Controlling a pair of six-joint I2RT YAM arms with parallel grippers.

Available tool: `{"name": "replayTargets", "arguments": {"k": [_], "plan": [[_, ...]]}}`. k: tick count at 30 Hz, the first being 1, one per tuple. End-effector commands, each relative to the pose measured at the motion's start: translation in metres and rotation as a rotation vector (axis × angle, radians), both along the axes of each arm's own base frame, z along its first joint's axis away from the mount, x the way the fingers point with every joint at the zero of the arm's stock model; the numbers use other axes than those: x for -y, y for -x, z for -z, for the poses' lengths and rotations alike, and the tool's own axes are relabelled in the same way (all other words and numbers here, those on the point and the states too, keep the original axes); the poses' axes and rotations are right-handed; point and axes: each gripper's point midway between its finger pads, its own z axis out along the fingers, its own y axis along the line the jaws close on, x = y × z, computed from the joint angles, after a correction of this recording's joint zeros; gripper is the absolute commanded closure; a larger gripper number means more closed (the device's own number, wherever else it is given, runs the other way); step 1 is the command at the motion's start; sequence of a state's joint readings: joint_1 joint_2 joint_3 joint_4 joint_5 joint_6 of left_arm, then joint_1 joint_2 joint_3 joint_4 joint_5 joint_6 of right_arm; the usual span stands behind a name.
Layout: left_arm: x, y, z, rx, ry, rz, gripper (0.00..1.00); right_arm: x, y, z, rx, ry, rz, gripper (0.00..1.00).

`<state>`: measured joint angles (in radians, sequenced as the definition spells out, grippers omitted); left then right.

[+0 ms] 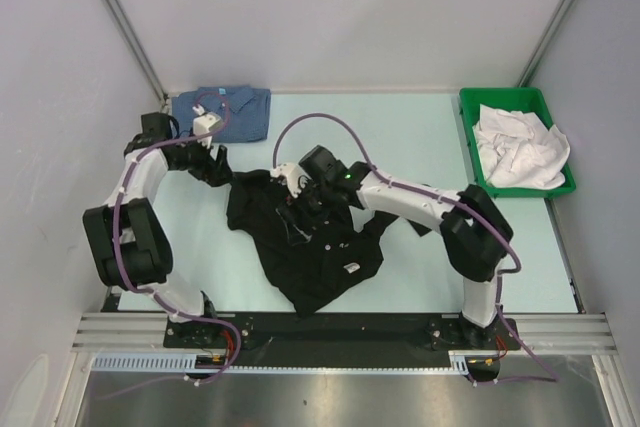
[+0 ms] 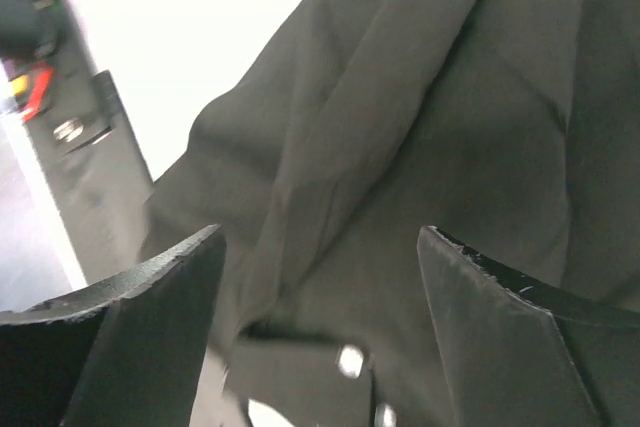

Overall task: Fold and stack the long sleeve shirts
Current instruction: Flatten the shirt out

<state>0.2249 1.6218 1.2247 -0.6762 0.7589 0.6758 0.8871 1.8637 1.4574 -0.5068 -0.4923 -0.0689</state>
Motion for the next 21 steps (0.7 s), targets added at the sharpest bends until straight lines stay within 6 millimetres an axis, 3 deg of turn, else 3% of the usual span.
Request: {"name": "replayTargets", "arguments": {"k": [1,6,9,10,12,13,15,16,18,20,21], "plan": [[0.011,-0.022,-0.006,0.007,0.046,-0.066,0.15,-0.033,-0.033,0.01,0.108,0.0,0.112,0.15],[0.029,-0.022,0.011,-0.051,0.048,-0.058,0.15,-0.051,-0.04,0.022,0.156,0.023,0.126,0.15],[0.031,-0.021,0.03,-0.102,-0.004,-0.072,0.17,-0.05,-0.049,0.029,0.178,0.057,0.157,0.37],[0.029,-0.022,0.034,-0.113,-0.021,-0.081,0.26,-0.044,-0.055,0.03,0.182,0.074,0.176,0.55],[0.028,-0.023,0.037,-0.138,-0.028,-0.1,0.5,-0.036,-0.062,0.02,0.189,0.068,0.199,0.73],[0.026,-0.026,0.032,-0.131,-0.018,-0.11,0.75,-0.028,-0.063,0.018,0.175,0.075,0.205,0.85],[0.015,-0.028,0.016,-0.116,0.057,-0.154,0.93,-0.012,-0.072,-0.002,0.18,0.051,0.226,0.9],[0.011,-0.027,0.001,-0.086,0.1,-0.167,1.0,-0.001,-0.071,-0.002,0.171,0.065,0.21,0.93],[-0.008,-0.025,-0.022,-0.036,0.211,-0.198,1.0,0.02,-0.08,-0.022,0.172,0.038,0.224,0.99],[-0.019,-0.01,-0.035,-0.015,0.27,-0.202,1.0,0.038,-0.078,-0.028,0.136,0.024,0.207,1.0],[-0.021,-0.003,-0.033,-0.004,0.251,-0.176,1.0,0.053,-0.088,-0.039,0.139,0.01,0.234,1.0]]}}
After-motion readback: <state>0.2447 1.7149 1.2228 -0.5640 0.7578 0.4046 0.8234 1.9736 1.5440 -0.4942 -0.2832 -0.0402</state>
